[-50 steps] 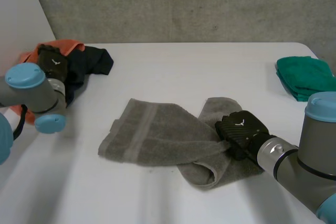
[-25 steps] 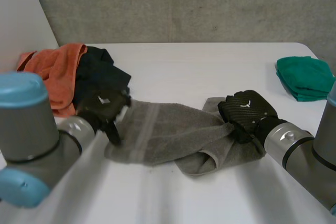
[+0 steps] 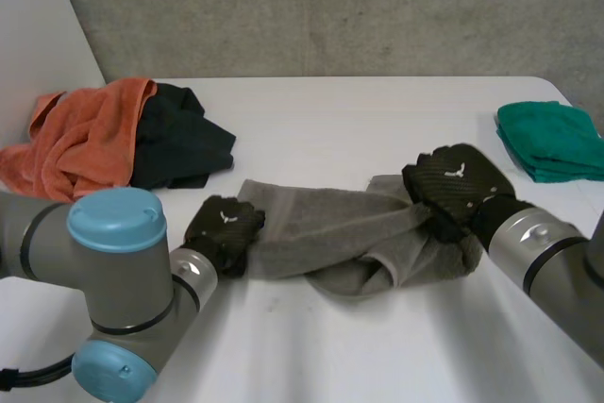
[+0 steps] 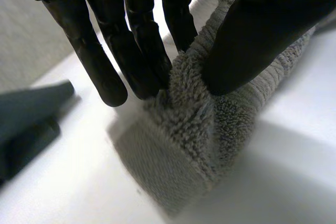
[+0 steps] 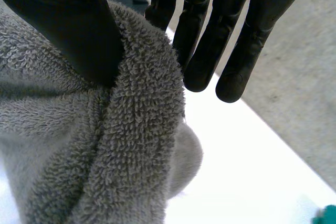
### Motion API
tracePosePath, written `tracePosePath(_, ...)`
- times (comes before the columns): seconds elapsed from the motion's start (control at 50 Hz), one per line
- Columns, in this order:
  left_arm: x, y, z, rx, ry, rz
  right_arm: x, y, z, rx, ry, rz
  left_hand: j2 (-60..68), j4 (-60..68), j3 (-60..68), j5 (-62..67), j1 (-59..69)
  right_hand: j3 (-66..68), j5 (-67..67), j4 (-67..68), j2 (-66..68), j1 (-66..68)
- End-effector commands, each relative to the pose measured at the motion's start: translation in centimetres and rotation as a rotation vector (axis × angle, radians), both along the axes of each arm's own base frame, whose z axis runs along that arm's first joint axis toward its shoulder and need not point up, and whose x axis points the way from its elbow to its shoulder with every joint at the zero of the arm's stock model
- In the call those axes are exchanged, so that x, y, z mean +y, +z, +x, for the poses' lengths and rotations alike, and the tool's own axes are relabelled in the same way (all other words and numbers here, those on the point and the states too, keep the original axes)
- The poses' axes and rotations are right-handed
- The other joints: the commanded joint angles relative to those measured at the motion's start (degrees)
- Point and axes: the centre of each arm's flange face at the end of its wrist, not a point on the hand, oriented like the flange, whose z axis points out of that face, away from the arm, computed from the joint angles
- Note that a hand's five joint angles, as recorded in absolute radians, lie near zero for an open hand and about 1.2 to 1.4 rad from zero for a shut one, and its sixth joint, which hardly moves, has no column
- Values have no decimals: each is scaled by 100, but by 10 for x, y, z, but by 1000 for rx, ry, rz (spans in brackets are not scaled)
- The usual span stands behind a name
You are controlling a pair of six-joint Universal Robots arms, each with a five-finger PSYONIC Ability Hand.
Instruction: Fold the laundry.
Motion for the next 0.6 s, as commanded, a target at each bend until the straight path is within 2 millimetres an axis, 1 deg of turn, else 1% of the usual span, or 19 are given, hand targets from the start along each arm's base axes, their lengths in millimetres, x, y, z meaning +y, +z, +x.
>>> tracePosePath(0.02,4,68,3,65,24,-191,-7,34,-10,-19,-34,-72,1166,1159,1209,1437,1470,1228,1482,1199,1311,2595)
tracePosePath(0.06,6,89,6,95,42,-243,-12,52,-16,-26,-52,-99,1166,1159,1209,1437,1470,1228,1482,1199,1311,2595)
tracePosePath(0.08,9,111,9,131,52,-297,-14,59,-17,-27,-59,-114,1166,1159,1209,1437,1470,1228,1482,1199,1311,2595)
tracePosePath(0.12,14,134,12,170,54,-354,-18,74,-22,-28,-76,-151,1166,1159,1209,1437,1470,1228,1482,1199,1311,2595)
tracePosePath(0.14,16,147,14,196,57,-386,-22,89,-26,-24,-89,-193,1166,1159,1209,1437,1470,1228,1482,1199,1311,2595)
tracePosePath(0.16,21,165,17,230,60,-431,-23,94,-27,-20,-92,-207,1166,1159,1209,1437,1470,1228,1482,1199,1311,2595)
tracePosePath(0.2,26,182,21,262,65,-471,-25,109,-29,-16,-95,-253,1166,1159,1209,1437,1470,1228,1482,1199,1311,2595)
tracePosePath(0.22,31,196,24,290,66,-505,-23,125,-30,-11,-88,-298,1166,1159,1209,1437,1470,1228,1482,1199,1311,2595)
tracePosePath(0.26,37,209,26,317,64,-536,-20,138,-30,-4,-77,-331,1166,1159,1209,1437,1470,1228,1482,1199,1311,2595)
tracePosePath(0.28,40,215,28,329,64,-551,-16,148,-29,0,-60,-353,1166,1159,1209,1437,1470,1228,1482,1199,1311,2595)
tracePosePath(0.3,45,226,31,354,62,-578,-15,153,-29,0,-53,-366,1166,1159,1209,1437,1470,1228,1482,1199,1311,2595)
tracePosePath(0.36,54,242,33,394,52,-615,-9,168,-28,4,-25,-394,1166,1159,1209,1437,1470,1228,1482,1199,1311,2595)
tracePosePath(0.42,54,245,31,404,48,-618,-7,173,-27,18,4,-403,1166,1159,1209,1437,1470,1228,1482,1199,1311,2595)
tracePosePath(0.48,51,241,28,395,46,-604,-15,161,-26,53,43,-393,1166,1159,1209,1437,1470,1228,1482,1199,1311,2595)
tracePosePath(0.5,44,230,23,374,43,-576,-18,156,-25,65,56,-387,1166,1159,1209,1437,1470,1228,1482,1199,1311,2595)
tracePosePath(0.52,33,215,16,343,45,-536,-31,140,-21,94,80,-359,1166,1159,1209,1437,1470,1228,1482,1199,1311,2595)
tracePosePath(0.54,27,206,13,326,48,-513,-40,130,-19,108,89,-340,1166,1159,1209,1437,1470,1228,1482,1199,1311,2595)
tracePosePath(0.58,16,188,7,293,50,-471,-50,115,-14,131,110,-314,1166,1159,1209,1437,1470,1228,1482,1199,1311,2595)
tracePosePath(0.6,6,170,0,264,49,-428,-62,96,-11,160,125,-286,1166,1159,1209,1437,1470,1228,1482,1199,1311,2595)
